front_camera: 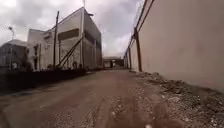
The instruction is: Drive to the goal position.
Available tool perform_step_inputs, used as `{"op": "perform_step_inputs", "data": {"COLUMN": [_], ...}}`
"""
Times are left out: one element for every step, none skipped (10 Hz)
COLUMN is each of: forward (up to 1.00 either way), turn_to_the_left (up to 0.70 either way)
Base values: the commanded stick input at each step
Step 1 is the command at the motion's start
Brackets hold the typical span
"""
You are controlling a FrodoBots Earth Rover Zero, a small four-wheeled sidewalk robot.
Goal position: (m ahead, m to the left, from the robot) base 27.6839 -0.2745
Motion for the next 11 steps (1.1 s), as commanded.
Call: {"op": "perform_step_inputs", "data": {"forward": [0.70,0.70,0.70,0.70,0.70,0.70,0.70,0.70,0.70,0.70,0.70], "turn_to_the_left": [0.00,0.00,0.00,0.00,0.00,0.00,0.00,0.00,0.00,0.00,0.00]}}
